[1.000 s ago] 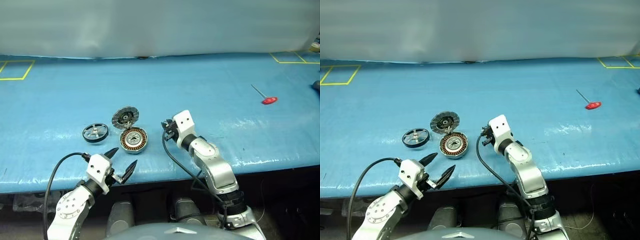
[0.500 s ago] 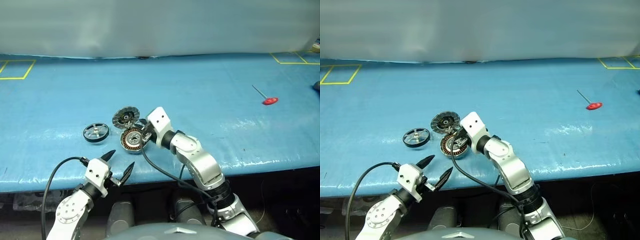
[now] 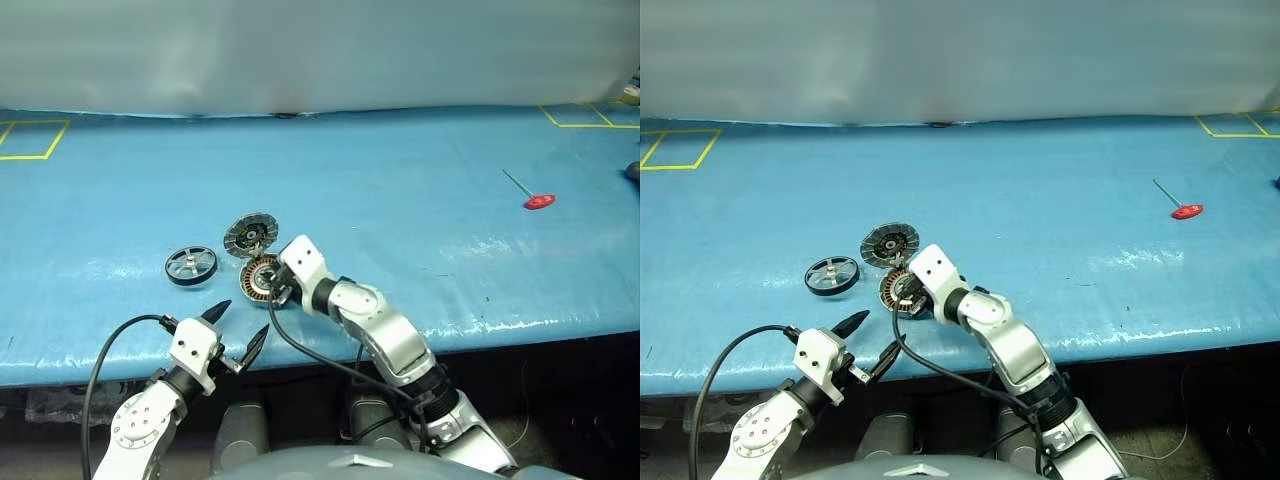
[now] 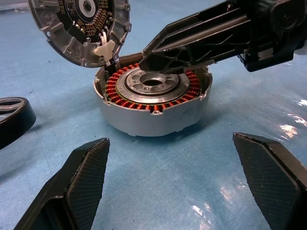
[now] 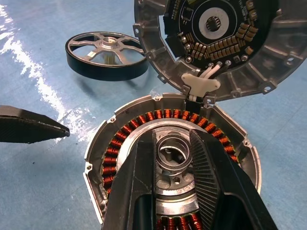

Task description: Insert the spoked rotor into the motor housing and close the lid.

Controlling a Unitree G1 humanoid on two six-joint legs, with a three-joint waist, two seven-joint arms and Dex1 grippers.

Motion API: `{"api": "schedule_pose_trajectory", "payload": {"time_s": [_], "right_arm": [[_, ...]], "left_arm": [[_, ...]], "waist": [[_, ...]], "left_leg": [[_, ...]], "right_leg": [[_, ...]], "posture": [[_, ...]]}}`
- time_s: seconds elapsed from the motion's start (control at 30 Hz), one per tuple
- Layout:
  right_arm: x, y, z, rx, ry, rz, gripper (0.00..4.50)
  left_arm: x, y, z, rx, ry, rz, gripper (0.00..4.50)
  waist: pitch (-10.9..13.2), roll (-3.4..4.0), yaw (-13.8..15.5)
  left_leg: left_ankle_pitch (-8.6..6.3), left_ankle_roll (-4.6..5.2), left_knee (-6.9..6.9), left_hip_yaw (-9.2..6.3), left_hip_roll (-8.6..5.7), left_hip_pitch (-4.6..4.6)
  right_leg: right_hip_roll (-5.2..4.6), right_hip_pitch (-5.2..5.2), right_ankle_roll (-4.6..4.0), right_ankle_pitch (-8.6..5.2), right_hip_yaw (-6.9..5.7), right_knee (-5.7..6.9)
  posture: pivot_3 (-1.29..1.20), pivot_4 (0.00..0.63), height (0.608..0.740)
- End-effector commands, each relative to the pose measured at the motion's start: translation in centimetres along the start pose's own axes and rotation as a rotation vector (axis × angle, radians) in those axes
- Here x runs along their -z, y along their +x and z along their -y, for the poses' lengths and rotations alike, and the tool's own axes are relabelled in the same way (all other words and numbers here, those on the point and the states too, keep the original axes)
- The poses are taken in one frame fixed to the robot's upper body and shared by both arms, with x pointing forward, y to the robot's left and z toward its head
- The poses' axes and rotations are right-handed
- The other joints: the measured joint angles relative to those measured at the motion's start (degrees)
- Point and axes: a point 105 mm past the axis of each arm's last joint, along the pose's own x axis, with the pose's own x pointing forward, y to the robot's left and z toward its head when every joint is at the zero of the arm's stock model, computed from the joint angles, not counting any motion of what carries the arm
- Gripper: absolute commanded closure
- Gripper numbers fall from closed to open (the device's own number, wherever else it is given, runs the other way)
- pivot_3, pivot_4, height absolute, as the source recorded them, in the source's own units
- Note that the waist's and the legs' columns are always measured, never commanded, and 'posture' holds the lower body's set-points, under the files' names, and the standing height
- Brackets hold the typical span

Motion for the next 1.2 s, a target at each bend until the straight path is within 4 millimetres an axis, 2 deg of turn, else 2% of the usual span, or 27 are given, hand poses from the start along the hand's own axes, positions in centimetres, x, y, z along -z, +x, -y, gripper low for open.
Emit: {"api": "schedule_pose_trajectory", "payload": {"time_s": [0.03,0.53,1.2], "right_arm": [[-1.0,0.2,-0.5,-0.018,-0.005,0.048,3.83],[-0.8,0.8,-0.3,0.000,0.015,0.053,3.83],[-0.7,0.1,0.9,0.038,0.008,0.040,3.83]], "left_arm": [[-0.4,0.1,0.2,0.005,-0.004,0.029,0.00],[-0.3,0.0,0.1,-0.001,-0.009,0.030,0.00],[-0.3,0.3,0.2,0.015,-0.020,0.031,0.00]], "waist": [[0.0,0.00,0.0],[0.0,-0.01,0.0],[0.0,-0.01,0.1]], "left_leg": [[0.00,0.00,0.00,0.00,0.00,0.00],[0.00,0.00,0.01,0.00,0.02,0.01],[0.00,0.00,0.02,0.00,0.02,0.03]], "right_leg": [[0.00,0.00,0.00,0.00,0.00,0.00],[0.01,-0.01,0.00,0.00,0.00,0.00],[0.01,0.00,0.00,0.00,-0.01,0.00]], "posture": [[0.00,0.150,0.740],[0.00,0.150,0.740],[0.00,0.150,0.740]]}}
